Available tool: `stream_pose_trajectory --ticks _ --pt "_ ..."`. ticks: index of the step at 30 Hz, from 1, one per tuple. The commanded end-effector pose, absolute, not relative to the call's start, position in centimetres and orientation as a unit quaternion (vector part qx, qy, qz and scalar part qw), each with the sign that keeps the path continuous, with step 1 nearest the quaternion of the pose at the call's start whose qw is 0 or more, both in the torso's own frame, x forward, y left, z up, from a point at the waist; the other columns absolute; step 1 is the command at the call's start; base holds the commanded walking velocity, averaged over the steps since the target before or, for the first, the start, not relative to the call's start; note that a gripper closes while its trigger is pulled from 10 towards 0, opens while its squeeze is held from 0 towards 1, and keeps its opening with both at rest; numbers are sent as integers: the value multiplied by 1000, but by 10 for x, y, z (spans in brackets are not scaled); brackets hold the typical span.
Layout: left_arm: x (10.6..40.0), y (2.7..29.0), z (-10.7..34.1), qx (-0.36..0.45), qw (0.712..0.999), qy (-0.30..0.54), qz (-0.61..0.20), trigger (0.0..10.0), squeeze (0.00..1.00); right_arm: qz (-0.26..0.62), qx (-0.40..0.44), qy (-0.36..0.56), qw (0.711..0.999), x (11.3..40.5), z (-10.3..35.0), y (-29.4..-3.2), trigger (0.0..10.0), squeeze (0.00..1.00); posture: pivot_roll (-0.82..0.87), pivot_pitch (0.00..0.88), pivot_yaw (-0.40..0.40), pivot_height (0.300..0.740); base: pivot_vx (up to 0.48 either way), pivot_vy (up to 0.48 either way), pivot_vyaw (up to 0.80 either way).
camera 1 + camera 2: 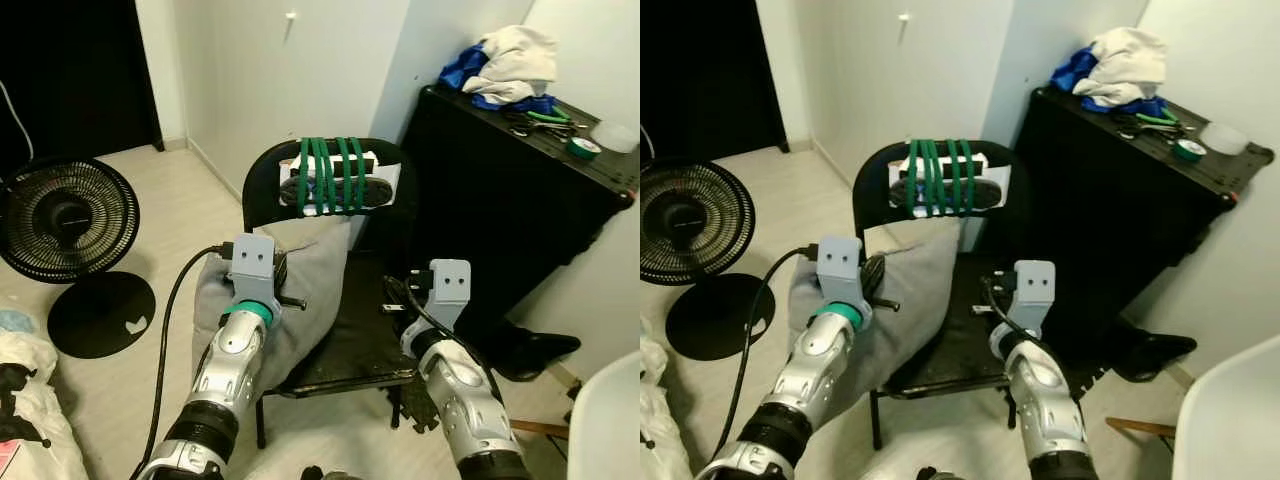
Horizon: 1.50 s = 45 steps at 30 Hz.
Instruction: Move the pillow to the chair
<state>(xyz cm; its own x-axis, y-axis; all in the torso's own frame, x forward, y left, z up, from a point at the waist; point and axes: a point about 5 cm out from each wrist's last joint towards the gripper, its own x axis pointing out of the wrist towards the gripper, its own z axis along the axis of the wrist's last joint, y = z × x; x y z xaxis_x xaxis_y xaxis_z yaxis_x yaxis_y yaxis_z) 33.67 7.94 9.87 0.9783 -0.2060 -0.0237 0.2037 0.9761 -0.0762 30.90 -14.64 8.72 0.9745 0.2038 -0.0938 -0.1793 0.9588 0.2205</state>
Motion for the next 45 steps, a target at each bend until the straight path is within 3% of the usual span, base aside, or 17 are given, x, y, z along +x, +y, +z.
stream_pose_trajectory --ticks 1,37,45 --pt "340 71 114 -41 992 -19 -116 10000 0 86 104 60 989 308 87 -154 10000 0 -57 0 -62 740 0 0 0" --pt "340 69 112 -52 993 -12 -103 10000 0 88 94 61 990 309 89 -157 10000 0 -70 0 -71 615 0 0 0" --pt "340 68 111 -51 993 -11 -102 10000 0 107 -4 58 993 302 83 -157 10000 0 -78 0 -69 615 0 0 0"
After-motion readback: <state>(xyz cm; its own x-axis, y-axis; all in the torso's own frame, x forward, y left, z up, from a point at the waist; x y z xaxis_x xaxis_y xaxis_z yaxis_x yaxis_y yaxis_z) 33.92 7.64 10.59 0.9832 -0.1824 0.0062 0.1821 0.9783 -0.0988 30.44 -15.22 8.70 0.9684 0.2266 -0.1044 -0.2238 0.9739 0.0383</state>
